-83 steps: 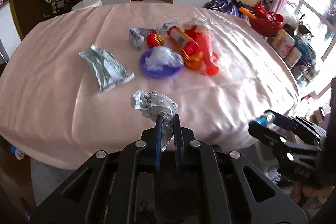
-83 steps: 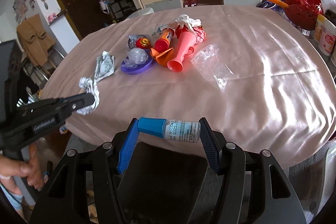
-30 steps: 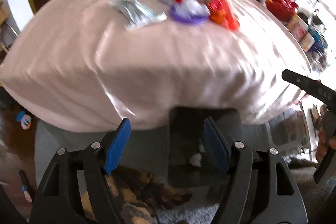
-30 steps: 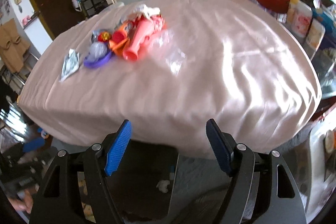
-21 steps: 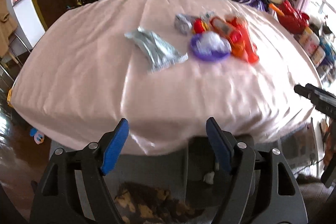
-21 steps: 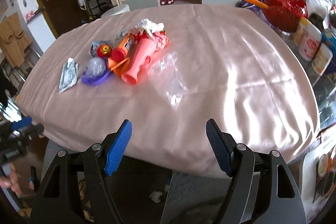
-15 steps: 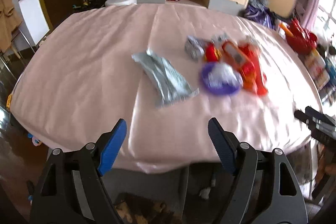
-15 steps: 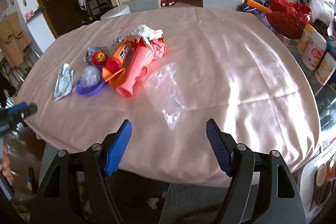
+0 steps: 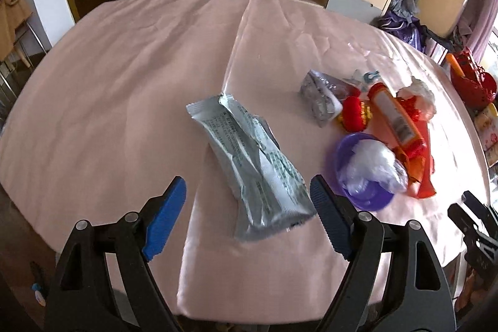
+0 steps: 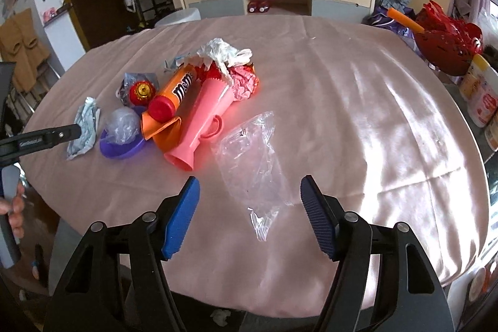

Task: Collect trash
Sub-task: 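Grasp the silver foil wrapper with the left tool while the right tool grasps the clear bag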

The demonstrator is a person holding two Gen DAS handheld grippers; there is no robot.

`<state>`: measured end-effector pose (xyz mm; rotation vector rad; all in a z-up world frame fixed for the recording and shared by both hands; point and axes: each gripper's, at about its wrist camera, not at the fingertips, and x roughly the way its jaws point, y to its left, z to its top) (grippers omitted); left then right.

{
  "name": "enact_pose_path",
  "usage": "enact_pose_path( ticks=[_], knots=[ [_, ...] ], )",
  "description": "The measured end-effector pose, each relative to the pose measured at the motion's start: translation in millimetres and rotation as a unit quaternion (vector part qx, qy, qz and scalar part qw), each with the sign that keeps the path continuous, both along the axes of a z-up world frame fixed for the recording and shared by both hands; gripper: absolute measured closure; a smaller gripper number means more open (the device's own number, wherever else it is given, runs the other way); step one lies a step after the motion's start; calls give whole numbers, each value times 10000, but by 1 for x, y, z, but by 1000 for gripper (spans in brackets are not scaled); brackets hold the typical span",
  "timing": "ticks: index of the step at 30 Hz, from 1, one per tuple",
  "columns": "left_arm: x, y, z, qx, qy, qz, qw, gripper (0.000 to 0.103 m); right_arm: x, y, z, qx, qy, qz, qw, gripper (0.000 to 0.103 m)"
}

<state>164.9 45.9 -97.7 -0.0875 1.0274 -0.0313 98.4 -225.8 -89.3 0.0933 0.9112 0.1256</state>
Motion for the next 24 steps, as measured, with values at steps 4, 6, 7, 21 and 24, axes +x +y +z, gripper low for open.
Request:
enact_pose_path(
  ticks=[4,6,7,21,24],
  knots=[
    [8,-2,-11,-41,125,-60,9999,26,3,1,-9,-83,108,49,9999,35],
    [10,-5,-14,8,151,-107,9998,27,5,1,-14,-113,188,43,9998,36],
    [11,-7,-15,70,159,-145,9997,27,4,1,-17,-151,217,40,9996,38],
    [-5,-15,-11,525,91,-471,9975,63,-15,10,-14,-321,180,300,9989,61],
    [-16,-15,-10,449,163,-500,9976,67,-22,8,-13,-240,215,291,9991,61]
  ],
)
